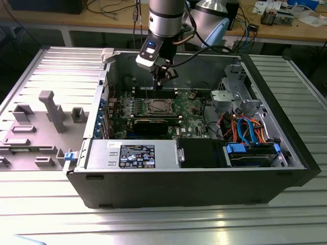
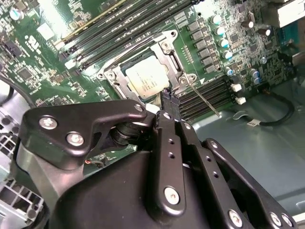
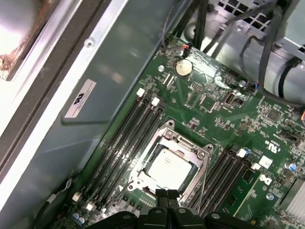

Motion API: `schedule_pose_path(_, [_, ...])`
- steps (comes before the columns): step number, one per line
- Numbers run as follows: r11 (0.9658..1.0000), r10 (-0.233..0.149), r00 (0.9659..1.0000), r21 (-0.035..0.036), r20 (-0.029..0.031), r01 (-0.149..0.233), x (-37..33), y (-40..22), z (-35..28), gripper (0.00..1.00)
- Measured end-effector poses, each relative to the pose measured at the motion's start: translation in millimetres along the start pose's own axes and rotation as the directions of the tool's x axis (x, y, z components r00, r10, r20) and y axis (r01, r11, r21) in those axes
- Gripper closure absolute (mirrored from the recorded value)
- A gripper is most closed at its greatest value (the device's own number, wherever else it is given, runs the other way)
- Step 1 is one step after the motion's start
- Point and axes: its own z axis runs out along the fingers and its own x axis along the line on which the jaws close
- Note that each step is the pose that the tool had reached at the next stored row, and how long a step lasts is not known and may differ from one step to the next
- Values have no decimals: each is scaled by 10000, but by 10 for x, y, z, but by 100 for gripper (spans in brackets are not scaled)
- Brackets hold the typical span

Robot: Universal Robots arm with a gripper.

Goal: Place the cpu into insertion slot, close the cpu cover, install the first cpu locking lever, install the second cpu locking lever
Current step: 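Install the first cpu locking lever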

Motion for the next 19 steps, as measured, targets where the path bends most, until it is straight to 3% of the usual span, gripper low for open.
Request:
schedule_pose_path(15, [10000, -97, 10000, 3, 0, 97, 0, 0, 0, 89])
schedule_pose_path(19, [9999, -108, 9999, -69, 48, 108, 14, -22, 7, 89])
